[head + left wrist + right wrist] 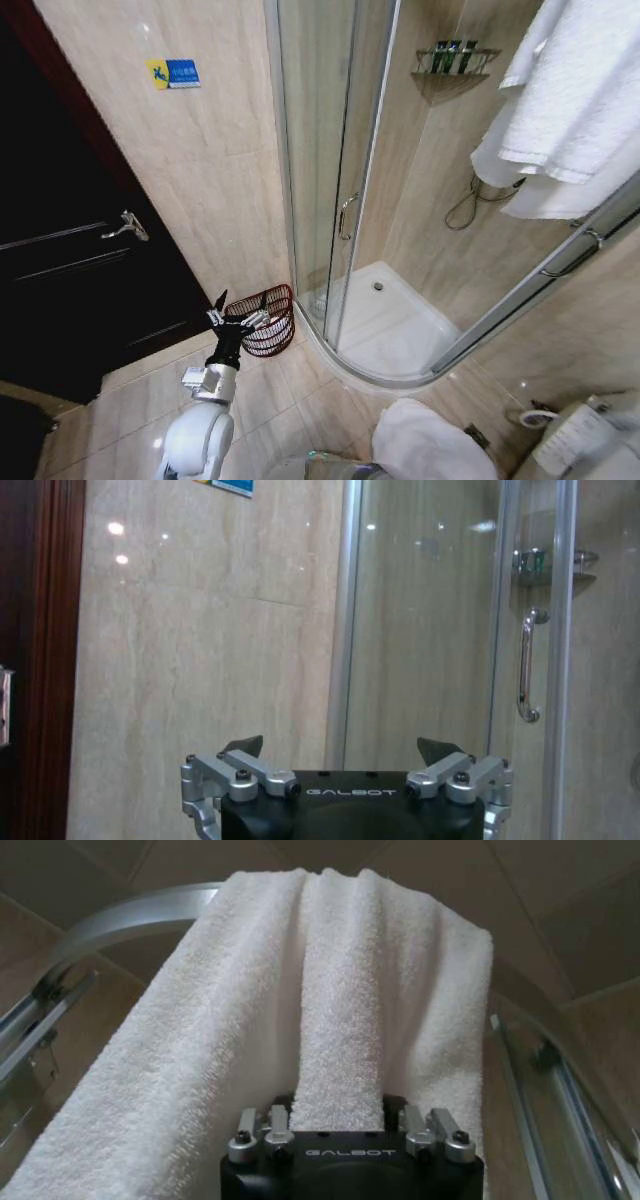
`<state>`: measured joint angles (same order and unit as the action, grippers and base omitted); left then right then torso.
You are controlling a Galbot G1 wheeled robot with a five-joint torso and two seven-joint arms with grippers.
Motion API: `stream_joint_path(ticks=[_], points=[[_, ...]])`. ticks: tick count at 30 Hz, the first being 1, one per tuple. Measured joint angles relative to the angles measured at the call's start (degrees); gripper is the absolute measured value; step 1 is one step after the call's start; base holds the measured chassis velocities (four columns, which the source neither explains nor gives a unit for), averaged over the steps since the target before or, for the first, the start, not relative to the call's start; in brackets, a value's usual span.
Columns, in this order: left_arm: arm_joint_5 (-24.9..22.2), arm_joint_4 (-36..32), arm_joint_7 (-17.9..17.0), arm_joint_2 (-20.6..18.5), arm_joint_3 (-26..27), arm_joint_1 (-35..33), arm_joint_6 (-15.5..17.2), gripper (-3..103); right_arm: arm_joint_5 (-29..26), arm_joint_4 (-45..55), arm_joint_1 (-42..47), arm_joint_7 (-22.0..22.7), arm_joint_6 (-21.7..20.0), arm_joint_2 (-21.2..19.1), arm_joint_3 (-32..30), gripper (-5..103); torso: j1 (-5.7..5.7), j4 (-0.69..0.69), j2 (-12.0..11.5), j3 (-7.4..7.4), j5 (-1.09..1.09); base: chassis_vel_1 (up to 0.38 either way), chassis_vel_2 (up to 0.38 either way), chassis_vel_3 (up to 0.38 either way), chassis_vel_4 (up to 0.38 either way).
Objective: Discard the used towel into the hamper.
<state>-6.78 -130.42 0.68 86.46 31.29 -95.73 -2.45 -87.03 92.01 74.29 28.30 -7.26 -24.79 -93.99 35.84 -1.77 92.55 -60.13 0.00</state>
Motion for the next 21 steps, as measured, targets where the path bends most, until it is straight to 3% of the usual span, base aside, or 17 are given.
stream_joint_path(ticks=[3,4,6,13,17,21], points=[[0.0,0.0,0.0,0.0,0.0,0.0,0.0,100,0.04,0.2,-0.33,-0.08,0.1,0.29,0.3,51,0.0,0.0,0.0,0.0,0.0,0.0,0.0,0.0,0.0],[0.0,0.0,0.0,0.0,0.0,0.0,0.0,100,0.14,0.47,-0.58,-0.12,0.19,0.68,0.63,43,0.0,0.0,0.0,0.0,0.0,0.0,0.0,0.0,0.0],[0.0,0.0,0.0,0.0,0.0,0.0,0.0,100,0.23,0.68,-0.68,-0.13,0.24,0.92,0.81,43,0.0,0.0,0.0,0.0,0.0,0.0,0.0,0.0,0.0],[0.0,0.0,0.0,0.0,0.0,0.0,0.0,100,1.07,1.46,-0.89,-0.81,0.63,1.58,1.08,19,0.0,0.0,0.0,0.0,0.0,0.0,0.0,0.0,0.0],[0.0,0.0,0.0,0.0,0.0,0.0,0.0,100,1.28,1.46,-0.86,-1.01,0.8,1.64,0.98,15,0.0,0.0,0.0,0.0,0.0,0.0,0.0,0.0,0.0],[0.0,0.0,0.0,0.0,0.0,0.0,0.0,100,1.87,1.39,-0.76,-1.65,1.46,2.25,0.8,5,0.0,0.0,0.0,0.0,0.0,0.0,0.0,0.0,0.0]])
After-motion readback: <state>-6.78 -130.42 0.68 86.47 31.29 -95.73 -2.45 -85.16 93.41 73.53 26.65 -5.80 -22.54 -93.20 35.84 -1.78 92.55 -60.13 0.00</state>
